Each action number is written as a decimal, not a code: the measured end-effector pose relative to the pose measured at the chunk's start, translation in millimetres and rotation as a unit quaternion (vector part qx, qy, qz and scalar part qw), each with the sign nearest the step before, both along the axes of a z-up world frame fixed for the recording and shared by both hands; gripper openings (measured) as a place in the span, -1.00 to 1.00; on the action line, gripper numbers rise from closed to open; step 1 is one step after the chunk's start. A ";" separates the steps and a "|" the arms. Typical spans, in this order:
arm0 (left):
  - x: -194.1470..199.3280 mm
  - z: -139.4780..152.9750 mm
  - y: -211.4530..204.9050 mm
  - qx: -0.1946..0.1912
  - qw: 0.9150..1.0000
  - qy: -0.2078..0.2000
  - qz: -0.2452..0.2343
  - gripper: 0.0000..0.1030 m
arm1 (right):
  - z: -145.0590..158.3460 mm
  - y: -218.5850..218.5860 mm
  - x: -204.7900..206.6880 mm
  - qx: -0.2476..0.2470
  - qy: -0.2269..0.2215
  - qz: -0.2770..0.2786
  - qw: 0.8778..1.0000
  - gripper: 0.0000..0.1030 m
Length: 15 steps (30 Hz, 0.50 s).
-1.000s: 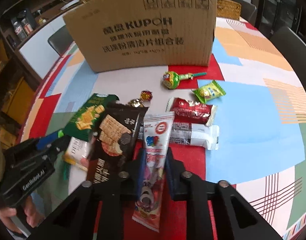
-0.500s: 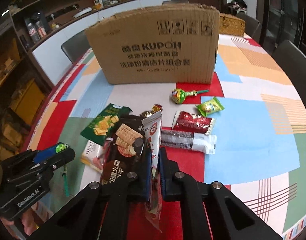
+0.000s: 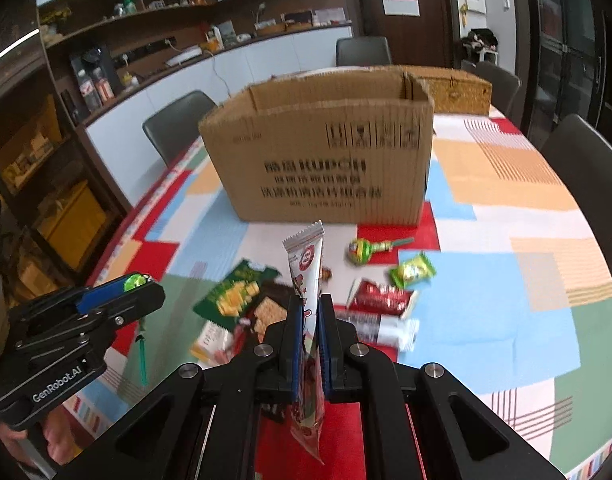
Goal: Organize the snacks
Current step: 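Carry the lollipop and candy stick into the box and open both tools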
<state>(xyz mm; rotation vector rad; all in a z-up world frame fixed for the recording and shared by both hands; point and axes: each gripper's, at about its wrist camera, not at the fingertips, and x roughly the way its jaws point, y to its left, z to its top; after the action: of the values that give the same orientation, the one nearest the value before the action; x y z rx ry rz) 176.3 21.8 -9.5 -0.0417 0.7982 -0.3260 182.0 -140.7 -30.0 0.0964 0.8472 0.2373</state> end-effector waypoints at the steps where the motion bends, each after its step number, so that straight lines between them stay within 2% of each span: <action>1: 2.3 5.0 -1.6 -0.001 1.000 -0.006 -0.001 -0.51 | 5.1 -0.8 1.5 0.001 -0.008 0.003 1.000 -0.84; 9: 21.8 42.9 -10.7 -0.001 0.998 -0.056 -0.004 -0.51 | 46.7 -7.7 19.3 0.015 -0.070 0.013 0.997 -0.83; 15: 48.2 67.1 -12.7 -0.011 0.997 -0.077 -0.008 -0.51 | 73.0 -9.8 37.8 0.012 -0.109 0.012 0.994 -0.83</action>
<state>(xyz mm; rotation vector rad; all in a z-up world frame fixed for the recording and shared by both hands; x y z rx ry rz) 224.5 9.0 57.6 -0.0302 0.6420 -0.3487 219.8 -150.5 43.0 0.0810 0.6288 0.2745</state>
